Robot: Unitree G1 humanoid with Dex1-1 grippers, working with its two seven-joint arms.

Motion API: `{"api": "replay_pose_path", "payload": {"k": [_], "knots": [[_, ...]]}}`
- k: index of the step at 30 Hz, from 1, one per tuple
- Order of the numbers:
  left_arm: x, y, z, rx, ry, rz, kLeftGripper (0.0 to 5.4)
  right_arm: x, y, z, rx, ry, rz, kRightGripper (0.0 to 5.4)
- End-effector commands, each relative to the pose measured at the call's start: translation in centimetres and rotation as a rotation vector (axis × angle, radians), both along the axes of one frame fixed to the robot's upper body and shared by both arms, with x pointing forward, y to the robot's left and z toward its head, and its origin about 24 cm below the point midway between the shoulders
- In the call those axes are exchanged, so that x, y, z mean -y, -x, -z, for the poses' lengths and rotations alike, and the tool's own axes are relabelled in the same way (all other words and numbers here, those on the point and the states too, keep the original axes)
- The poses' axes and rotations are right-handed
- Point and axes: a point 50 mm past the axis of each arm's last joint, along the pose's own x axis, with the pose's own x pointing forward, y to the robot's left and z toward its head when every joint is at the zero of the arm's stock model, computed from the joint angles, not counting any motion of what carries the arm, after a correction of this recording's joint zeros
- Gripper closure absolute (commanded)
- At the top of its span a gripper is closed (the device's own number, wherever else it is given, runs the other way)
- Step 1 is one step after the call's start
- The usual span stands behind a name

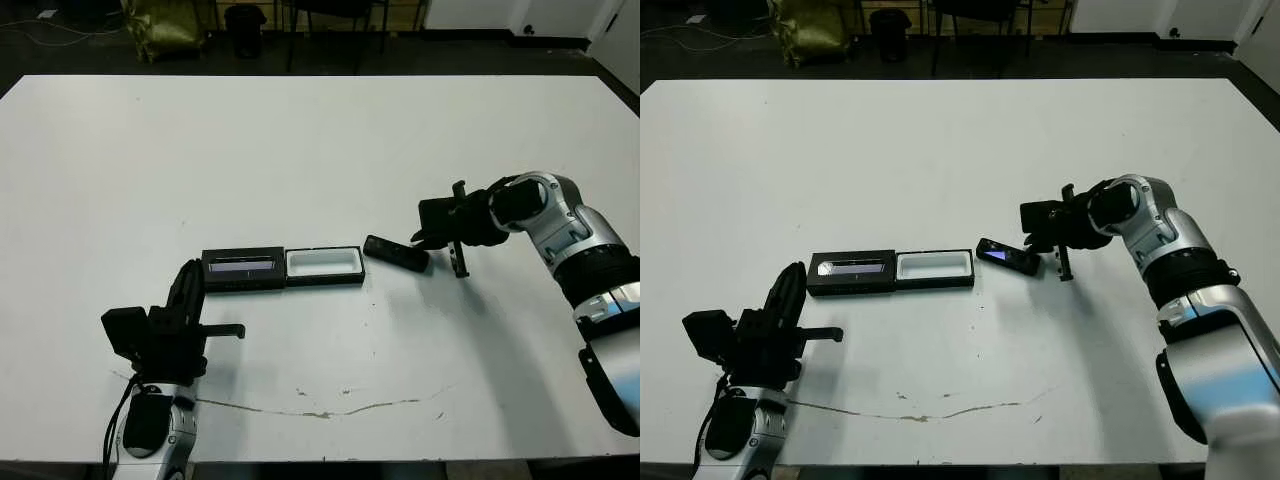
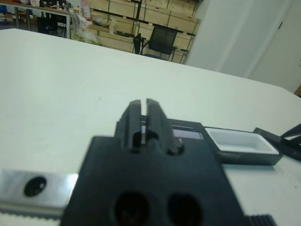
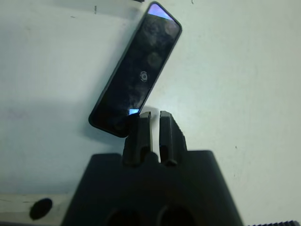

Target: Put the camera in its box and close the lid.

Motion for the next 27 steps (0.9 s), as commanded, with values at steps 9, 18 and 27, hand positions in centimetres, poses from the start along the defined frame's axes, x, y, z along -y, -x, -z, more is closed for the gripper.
{"api": "replay_pose_path", "payload": {"k": [9,18,27], "knots": [[-0.1,0.3,0.5,-0.043,0.003,-0.008,5.38,0.3,1.2,1.4,-0.127,-0.027,0.030,5.40],[-0.2,0.3,0.5,-0.040,-0.005,-0.003,5.38,-0.1,1.7,1.7,-0.146,0.006,-0.042,5.40],[-0.2,0.2,0.5,-0.041,-0.016,-0.006,5.38,-0.1,1.8,1.8,-0.186,0.008,-0.033,5.40]]}}
